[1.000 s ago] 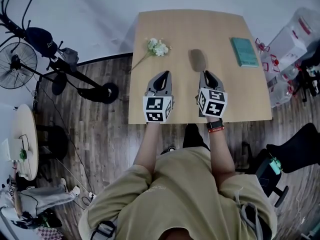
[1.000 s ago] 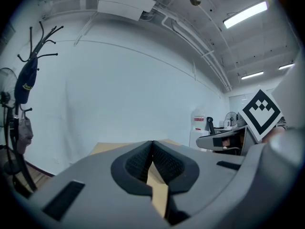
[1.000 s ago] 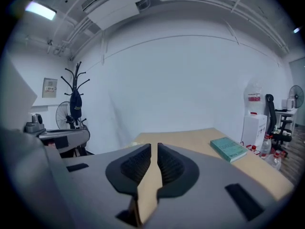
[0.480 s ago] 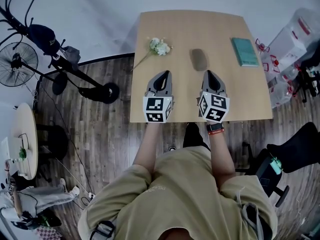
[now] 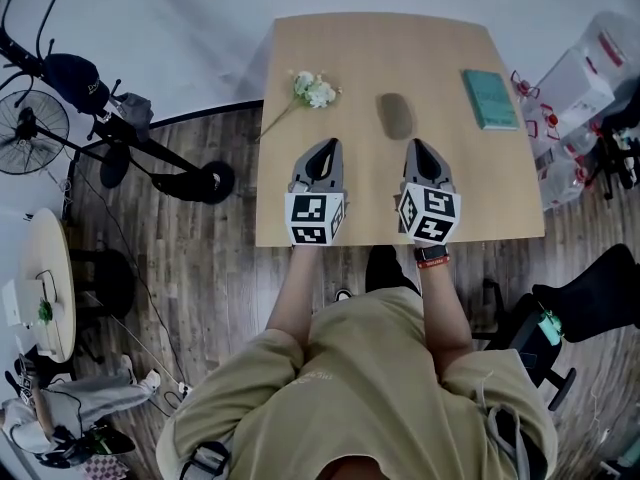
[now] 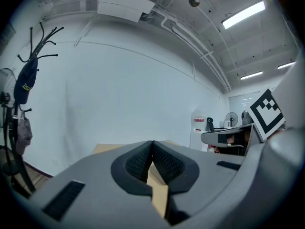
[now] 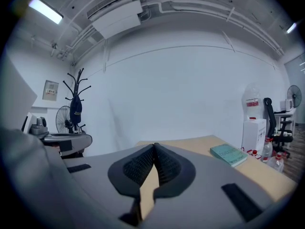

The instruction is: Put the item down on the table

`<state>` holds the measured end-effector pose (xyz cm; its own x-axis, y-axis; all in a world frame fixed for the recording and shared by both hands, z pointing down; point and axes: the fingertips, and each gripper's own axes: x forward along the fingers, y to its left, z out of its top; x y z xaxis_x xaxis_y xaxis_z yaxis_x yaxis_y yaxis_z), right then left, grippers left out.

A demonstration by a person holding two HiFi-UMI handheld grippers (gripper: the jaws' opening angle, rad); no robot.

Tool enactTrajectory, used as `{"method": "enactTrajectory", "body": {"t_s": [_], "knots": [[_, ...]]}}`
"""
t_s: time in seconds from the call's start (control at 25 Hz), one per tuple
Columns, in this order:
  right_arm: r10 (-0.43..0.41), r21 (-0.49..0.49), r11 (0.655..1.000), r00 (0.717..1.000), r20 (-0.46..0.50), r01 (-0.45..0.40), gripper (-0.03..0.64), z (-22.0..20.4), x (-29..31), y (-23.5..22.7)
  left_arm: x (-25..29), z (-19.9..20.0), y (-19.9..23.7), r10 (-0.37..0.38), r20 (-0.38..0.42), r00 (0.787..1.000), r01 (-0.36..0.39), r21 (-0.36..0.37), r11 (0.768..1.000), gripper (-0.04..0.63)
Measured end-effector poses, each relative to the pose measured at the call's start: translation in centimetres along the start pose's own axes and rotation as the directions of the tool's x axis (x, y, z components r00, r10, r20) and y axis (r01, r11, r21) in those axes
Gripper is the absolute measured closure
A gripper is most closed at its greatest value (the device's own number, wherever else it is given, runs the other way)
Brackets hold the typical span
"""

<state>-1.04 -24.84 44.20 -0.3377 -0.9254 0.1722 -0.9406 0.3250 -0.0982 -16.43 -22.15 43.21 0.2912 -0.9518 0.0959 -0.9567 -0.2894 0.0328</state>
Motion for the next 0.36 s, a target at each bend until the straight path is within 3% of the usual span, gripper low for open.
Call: {"method": "enactTrajectory", "body": {"t_s": [0.36], "knots": [[0.016,0.002,1.0,0.995,-0.095,-0.016,0.603,-2.3,7.6,-3.4,7.2,-4.2,1.4,-0.008,-0.117,0.993,0.006,-0.019,1.0,0.571]]}}
